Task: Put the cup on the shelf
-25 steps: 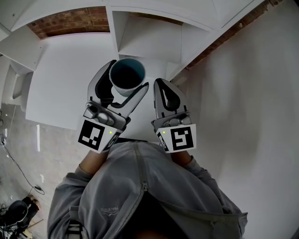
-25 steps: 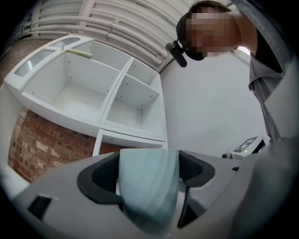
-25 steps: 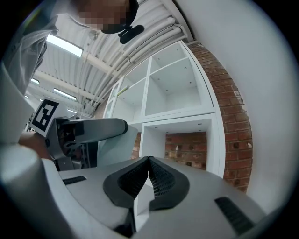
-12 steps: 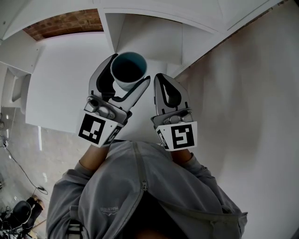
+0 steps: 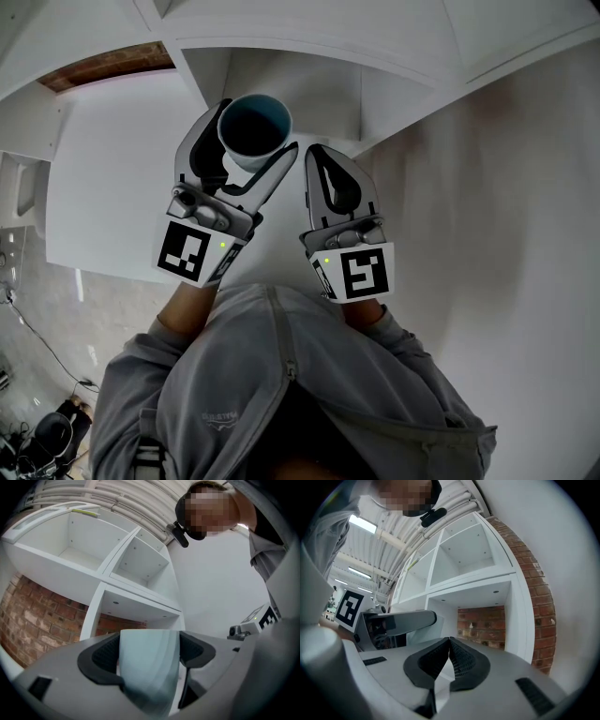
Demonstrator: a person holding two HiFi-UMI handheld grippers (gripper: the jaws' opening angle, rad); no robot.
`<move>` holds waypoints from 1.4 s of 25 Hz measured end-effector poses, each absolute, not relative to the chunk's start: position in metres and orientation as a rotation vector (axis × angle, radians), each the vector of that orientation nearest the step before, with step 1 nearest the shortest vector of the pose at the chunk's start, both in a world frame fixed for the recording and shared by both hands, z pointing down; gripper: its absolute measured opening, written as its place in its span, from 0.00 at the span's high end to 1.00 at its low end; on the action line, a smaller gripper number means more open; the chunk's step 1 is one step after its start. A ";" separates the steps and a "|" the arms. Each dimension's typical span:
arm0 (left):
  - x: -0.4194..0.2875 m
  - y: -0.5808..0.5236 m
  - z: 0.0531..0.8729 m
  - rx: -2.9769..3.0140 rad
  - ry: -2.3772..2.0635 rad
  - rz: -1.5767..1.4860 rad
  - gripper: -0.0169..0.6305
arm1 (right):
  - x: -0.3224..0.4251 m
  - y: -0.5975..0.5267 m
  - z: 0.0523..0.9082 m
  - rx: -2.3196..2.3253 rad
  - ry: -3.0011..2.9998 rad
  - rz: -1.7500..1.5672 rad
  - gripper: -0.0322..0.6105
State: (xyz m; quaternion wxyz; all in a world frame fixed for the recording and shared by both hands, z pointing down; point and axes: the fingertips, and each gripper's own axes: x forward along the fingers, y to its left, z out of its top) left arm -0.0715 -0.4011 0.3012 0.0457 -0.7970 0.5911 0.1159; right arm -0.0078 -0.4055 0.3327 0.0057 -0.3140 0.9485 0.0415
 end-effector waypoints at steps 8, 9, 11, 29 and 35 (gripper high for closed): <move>-0.073 -0.404 0.296 -2.422 1.798 0.392 0.38 | -0.010 -0.399 0.331 -1.024 2.982 0.115 0.91; -0.073 -0.404 0.296 -2.420 1.792 0.393 0.38 | -0.010 -0.399 0.331 -1.029 2.983 0.111 0.91; -0.073 -0.408 0.296 -2.413 1.784 0.399 0.38 | -0.010 -0.401 0.333 -1.039 2.987 0.102 0.91; -0.082 -0.461 0.326 -2.369 1.822 0.370 0.38 | -0.018 -0.440 0.366 -1.065 3.015 0.025 0.91; -0.081 -0.468 0.324 -2.350 1.836 0.383 0.38 | -0.016 -0.443 0.367 -1.069 3.021 0.013 0.91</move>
